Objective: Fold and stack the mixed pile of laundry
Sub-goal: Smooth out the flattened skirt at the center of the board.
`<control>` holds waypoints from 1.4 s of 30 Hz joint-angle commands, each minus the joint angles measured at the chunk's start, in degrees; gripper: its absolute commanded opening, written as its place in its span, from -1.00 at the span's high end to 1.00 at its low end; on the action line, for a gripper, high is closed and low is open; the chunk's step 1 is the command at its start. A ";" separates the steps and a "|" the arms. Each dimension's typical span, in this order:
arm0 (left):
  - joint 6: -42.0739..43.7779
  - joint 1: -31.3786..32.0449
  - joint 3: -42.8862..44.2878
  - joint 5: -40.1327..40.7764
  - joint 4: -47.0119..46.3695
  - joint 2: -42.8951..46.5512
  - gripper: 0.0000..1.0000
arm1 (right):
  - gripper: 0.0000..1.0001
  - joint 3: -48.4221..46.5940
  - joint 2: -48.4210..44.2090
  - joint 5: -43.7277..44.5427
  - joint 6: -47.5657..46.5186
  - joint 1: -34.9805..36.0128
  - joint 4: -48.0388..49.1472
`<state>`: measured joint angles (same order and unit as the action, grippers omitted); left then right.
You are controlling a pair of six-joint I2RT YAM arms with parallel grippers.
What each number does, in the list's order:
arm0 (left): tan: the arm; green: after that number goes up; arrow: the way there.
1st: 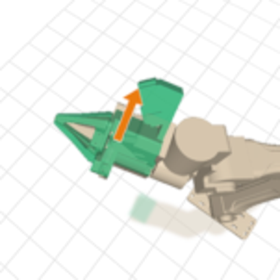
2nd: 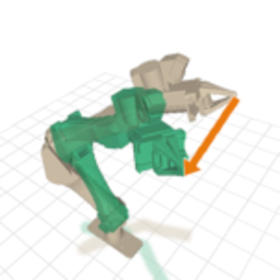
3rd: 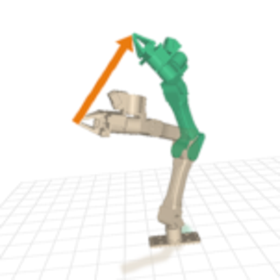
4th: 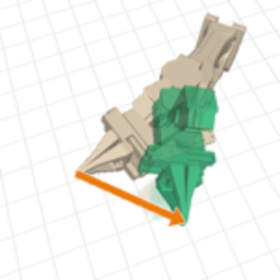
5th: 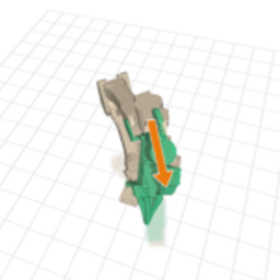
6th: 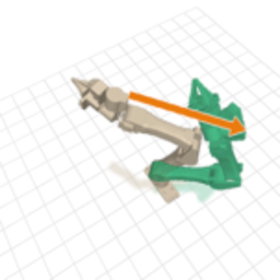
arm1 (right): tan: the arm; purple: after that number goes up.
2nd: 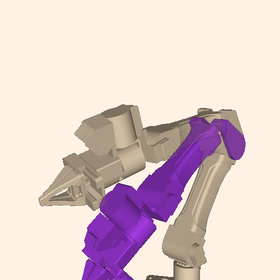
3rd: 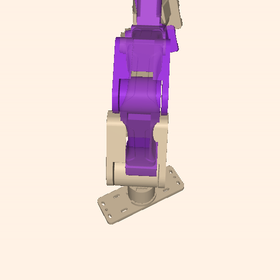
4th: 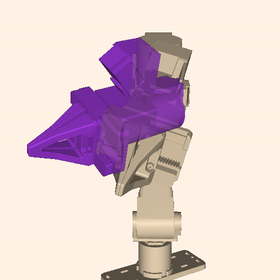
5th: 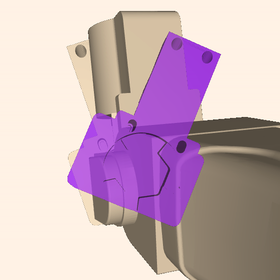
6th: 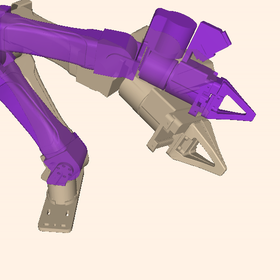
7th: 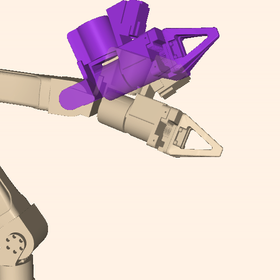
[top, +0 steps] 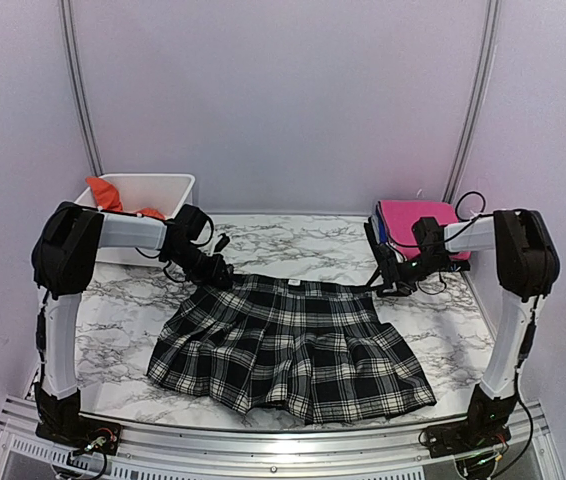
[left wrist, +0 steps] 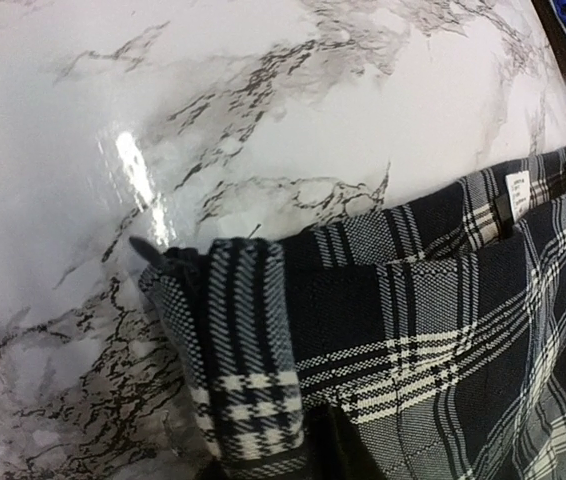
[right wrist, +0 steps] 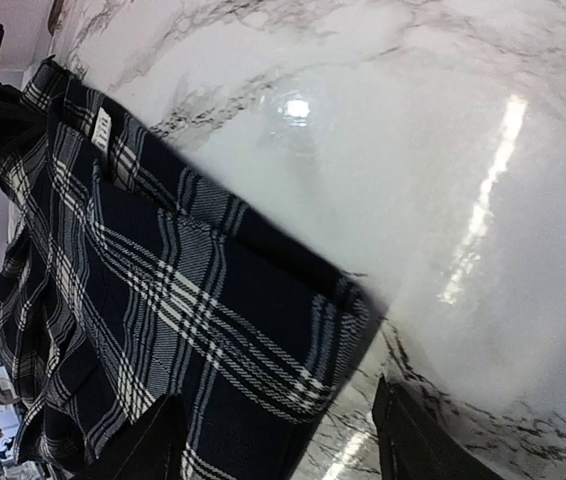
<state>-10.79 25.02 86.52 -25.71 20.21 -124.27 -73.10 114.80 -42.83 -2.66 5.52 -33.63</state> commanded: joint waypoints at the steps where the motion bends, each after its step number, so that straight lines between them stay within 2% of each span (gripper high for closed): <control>1: -1.65 0.12 0.22 -1.18 1.67 -2.21 0.65 | -0.26 0.88 4.61 0.79 -2.10 3.64 -1.01; 3: -2.45 0.12 0.31 -0.50 1.26 -2.35 0.82 | -0.19 0.64 5.90 0.42 -2.43 4.77 -0.95; 6: -3.55 0.12 0.11 0.54 0.46 -2.39 0.91 | 0.09 0.20 7.35 0.46 -2.44 5.50 -0.28; 11: -5.15 0.12 -0.04 1.13 -1.27 -1.21 1.00 | 1.00 -1.14 4.79 4.56 -2.26 4.95 0.05; 22: -4.56 0.04 -1.55 4.35 -3.04 6.79 1.00 | 1.00 -4.05 -9.76 4.77 2.01 1.15 4.68; 28: -8.52 0.03 -2.46 4.89 -4.52 5.55 1.00 | 1.00 -6.82 -9.30 3.52 1.51 1.66 2.67; 33: -10.34 0.03 -2.40 6.78 -5.89 3.90 1.00 | 1.00 -8.13 -6.72 3.69 -2.21 6.00 -1.64; 39: -10.64 0.03 -1.95 6.81 -6.11 1.65 1.00 | 1.00 -5.39 -7.58 -2.31 -2.23 10.45 0.19; 40: -10.54 0.03 -1.97 6.67 -6.13 1.39 1.00 | 0.97 -4.86 -7.47 -3.57 -2.12 10.67 0.87; 42: -10.41 0.03 -2.02 6.72 -6.13 0.89 1.00 | 0.79 -3.53 -6.88 -6.05 -1.93 10.72 2.17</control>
<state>-20.64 25.30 84.42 -20.05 14.76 -121.51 -78.52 107.74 -42.94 -4.10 15.42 -33.04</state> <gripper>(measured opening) 0.038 0.050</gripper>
